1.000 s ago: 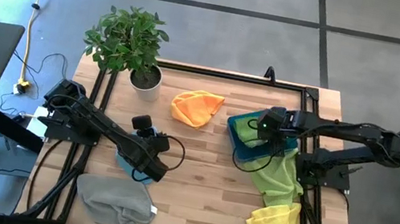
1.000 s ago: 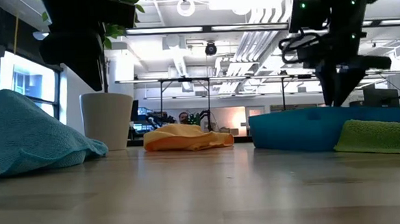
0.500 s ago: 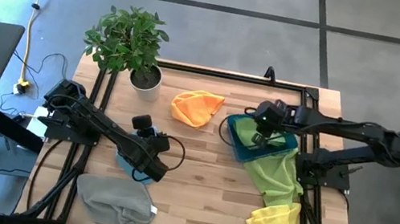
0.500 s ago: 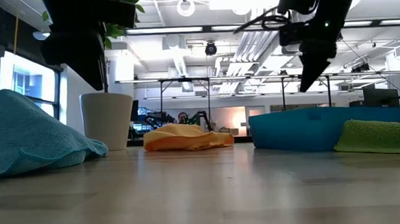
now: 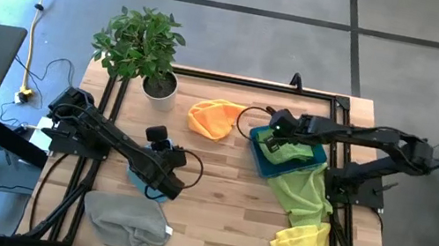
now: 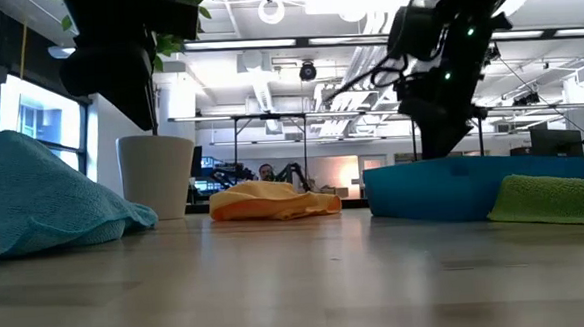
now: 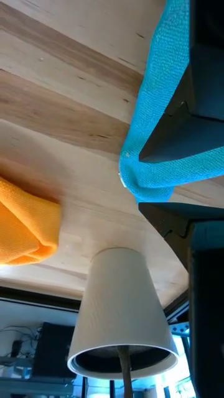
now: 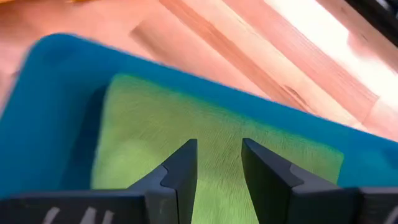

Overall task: Fold microfiber towels
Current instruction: Adjust the blue bin

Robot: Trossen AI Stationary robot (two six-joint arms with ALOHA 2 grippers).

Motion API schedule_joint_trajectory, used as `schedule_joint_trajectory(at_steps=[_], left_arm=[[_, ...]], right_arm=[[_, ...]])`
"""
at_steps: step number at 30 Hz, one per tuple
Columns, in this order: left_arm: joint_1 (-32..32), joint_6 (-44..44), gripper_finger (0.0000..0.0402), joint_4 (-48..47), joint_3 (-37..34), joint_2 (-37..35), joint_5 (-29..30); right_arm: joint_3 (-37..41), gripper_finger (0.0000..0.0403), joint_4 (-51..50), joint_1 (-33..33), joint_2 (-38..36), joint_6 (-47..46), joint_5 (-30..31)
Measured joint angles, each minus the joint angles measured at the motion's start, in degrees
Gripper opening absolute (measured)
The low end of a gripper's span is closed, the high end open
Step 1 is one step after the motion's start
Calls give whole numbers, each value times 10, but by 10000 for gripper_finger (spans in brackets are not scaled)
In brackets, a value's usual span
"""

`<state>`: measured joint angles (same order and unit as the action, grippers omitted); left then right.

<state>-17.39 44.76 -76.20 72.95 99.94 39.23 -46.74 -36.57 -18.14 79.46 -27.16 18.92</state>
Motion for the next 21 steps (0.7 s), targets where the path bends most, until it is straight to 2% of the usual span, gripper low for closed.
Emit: schedule_joint_trajectory(at_steps=[8,14,21], left_arm=[[0,-15,103,0,0,0,2],[0,-15,103,0,0,0,5],[0,-19,103,0,0,0,5]], right_arm=[[0,119,62,-64,62,17,10],[0,119,117,-127,69,46,72],[0,119,151,-207,69,61,76]])
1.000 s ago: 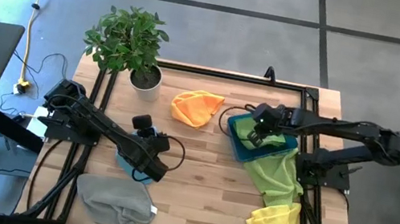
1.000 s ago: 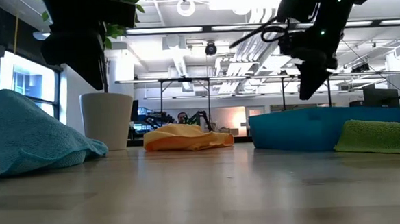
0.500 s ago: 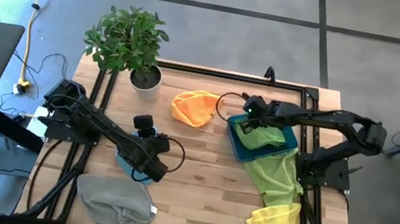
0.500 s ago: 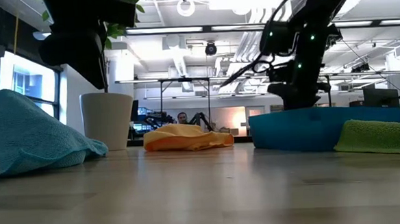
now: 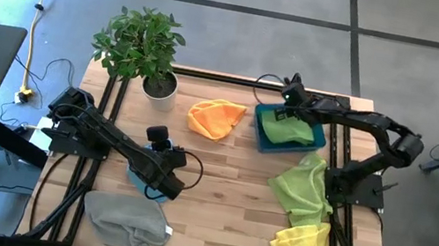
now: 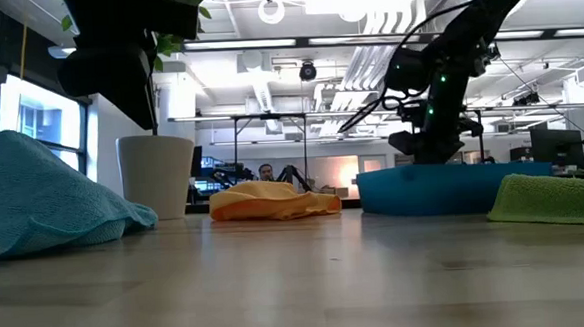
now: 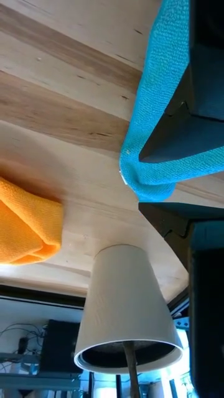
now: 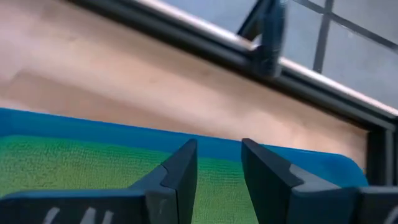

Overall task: Fold microfiber towels
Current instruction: Adjust the blue bin, then fold the light green microfiber cloth

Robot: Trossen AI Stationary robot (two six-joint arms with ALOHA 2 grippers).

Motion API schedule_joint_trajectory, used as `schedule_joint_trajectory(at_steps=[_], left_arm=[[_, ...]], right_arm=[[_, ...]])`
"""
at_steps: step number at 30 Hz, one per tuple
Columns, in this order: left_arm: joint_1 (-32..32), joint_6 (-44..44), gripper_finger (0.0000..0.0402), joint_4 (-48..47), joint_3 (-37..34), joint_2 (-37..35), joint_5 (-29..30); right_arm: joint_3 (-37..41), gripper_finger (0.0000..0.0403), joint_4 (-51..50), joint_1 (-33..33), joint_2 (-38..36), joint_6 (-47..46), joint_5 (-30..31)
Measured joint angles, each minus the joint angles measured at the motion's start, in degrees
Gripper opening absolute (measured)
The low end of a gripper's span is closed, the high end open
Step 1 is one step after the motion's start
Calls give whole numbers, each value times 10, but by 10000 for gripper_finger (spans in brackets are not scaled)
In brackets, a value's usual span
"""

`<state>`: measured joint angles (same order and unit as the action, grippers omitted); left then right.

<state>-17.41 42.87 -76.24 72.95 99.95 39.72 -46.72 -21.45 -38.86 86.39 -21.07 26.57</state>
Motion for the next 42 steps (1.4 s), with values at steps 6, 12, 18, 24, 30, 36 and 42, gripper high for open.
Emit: schedule_joint_trajectory(at_steps=[6,12,18,24,30,36,42], left_arm=[[0,0,103,-1,0,0,2],[0,-14,103,-2,0,0,2],[0,-15,103,-2,0,0,7],[-4,-15,103,-1,0,0,26],[-10,-15,103,-1,0,0,30],[-22,-15,103,1,0,0,36],[-34,-15,103,4,0,0,44]], right_arm=[[0,119,4,-32,-8,22,0],[0,119,-19,-8,-63,39,0],[0,119,-87,86,-122,56,-54],[0,119,-117,234,-129,6,-132],[0,119,-116,391,-129,-88,-131],[0,119,-121,499,-104,-247,-130],[0,119,-156,550,-49,-370,-136]])
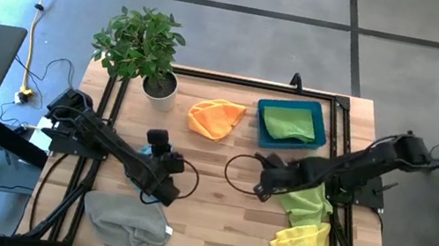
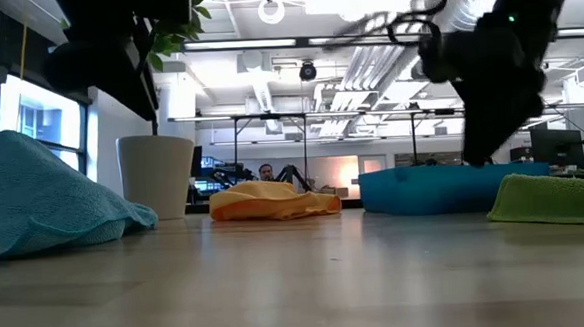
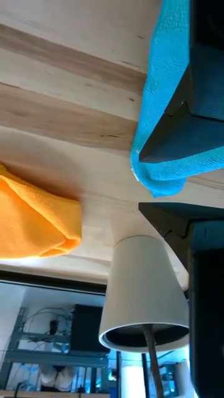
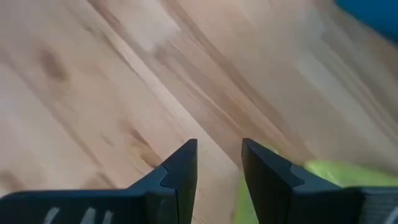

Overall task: Fold microfiber towels
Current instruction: Fold the light green microfiber cloth

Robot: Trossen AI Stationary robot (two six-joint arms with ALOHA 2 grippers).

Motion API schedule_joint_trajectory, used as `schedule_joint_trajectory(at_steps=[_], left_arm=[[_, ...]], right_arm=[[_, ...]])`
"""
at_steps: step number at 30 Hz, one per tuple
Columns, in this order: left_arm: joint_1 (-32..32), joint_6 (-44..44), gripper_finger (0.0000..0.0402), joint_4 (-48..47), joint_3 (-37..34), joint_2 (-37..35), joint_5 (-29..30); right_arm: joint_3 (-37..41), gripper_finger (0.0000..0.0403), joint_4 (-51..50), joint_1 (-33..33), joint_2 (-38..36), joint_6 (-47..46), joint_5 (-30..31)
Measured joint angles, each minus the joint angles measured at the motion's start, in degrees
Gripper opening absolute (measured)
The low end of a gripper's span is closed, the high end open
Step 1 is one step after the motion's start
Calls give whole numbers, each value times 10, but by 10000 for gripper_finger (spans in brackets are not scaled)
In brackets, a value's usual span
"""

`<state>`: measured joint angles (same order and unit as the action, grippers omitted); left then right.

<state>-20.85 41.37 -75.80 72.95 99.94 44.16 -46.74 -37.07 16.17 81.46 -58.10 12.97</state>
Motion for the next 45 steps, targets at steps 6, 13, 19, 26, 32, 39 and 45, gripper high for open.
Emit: schedule_joint_trajectory(at_steps=[6,13,19,26,32,39,45], left_arm=[[-14,0,103,8,0,0,0],[-36,4,103,12,0,0,0],[-48,4,103,16,0,0,0],[-55,4,103,23,0,0,0],[-55,4,103,24,0,0,-1],[-55,4,103,24,0,0,-4],[-55,4,103,25,0,0,-6]], right_arm=[[0,119,-18,8,47,-65,-9],[0,119,-33,7,87,-90,-33],[0,119,-14,7,110,-78,-43],[-2,119,114,7,134,-30,-38],[0,119,317,7,165,37,-52],[0,119,422,7,177,106,-108],[-29,119,268,7,142,106,-109]])
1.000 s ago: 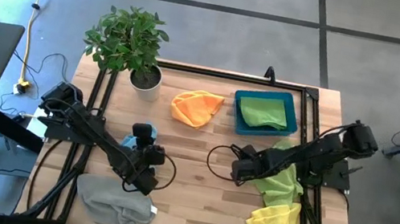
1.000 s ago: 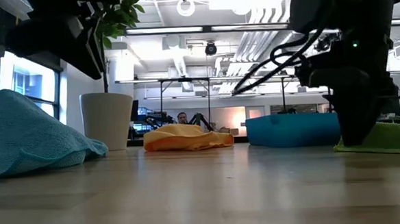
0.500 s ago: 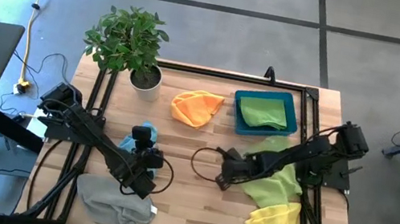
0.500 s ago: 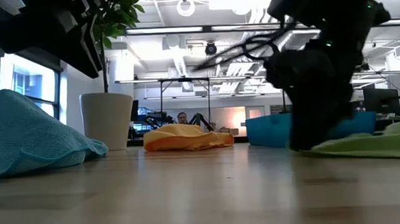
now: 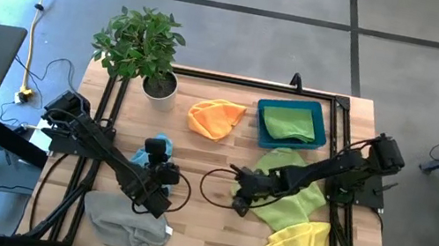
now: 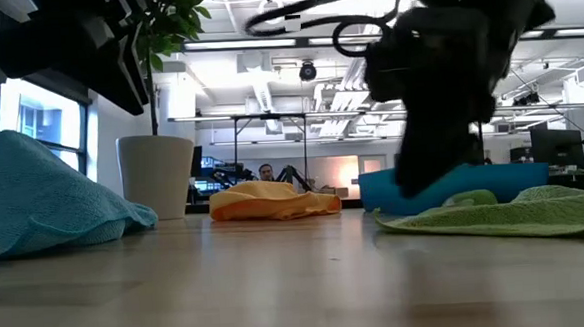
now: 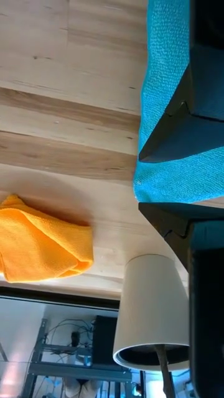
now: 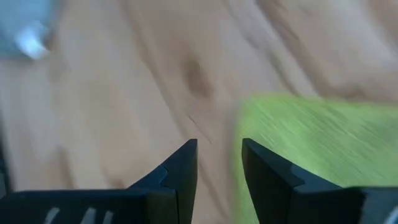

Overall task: Fold microfiber towels
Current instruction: Fold the light green microfiber cloth

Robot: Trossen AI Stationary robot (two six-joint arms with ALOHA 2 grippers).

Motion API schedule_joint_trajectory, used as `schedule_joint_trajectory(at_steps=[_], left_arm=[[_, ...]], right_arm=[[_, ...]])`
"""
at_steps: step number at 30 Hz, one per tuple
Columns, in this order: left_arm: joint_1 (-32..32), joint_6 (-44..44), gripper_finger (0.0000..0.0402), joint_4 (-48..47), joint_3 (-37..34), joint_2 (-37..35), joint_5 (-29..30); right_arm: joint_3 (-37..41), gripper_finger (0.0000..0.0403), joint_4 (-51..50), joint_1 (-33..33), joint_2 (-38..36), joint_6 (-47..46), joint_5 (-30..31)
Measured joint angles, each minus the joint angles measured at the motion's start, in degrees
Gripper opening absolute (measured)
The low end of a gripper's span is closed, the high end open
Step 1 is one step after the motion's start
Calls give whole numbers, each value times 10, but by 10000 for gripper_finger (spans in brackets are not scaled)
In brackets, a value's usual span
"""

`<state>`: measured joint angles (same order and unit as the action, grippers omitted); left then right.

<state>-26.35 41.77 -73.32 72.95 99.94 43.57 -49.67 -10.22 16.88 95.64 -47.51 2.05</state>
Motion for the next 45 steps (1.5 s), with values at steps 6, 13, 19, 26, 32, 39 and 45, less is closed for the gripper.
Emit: schedule_joint_trajectory(at_steps=[6,13,19,26,32,39,45], left_arm=[[0,0,103,1,0,0,0],[0,-3,103,1,0,0,7],[0,-4,103,1,0,0,8],[0,-4,103,1,0,0,7],[0,-4,103,2,0,0,6],[0,-4,103,1,0,0,-5],[0,-4,103,2,0,0,0]], right_arm=[[-41,119,-271,1,-22,-23,49],[-15,119,-347,-13,-22,-80,60],[11,119,-281,-27,-22,-68,60],[30,119,-126,-42,-16,-19,60],[30,119,40,-50,22,61,64],[-11,119,-26,-51,18,76,22],[-102,108,-254,-29,1,103,66]])
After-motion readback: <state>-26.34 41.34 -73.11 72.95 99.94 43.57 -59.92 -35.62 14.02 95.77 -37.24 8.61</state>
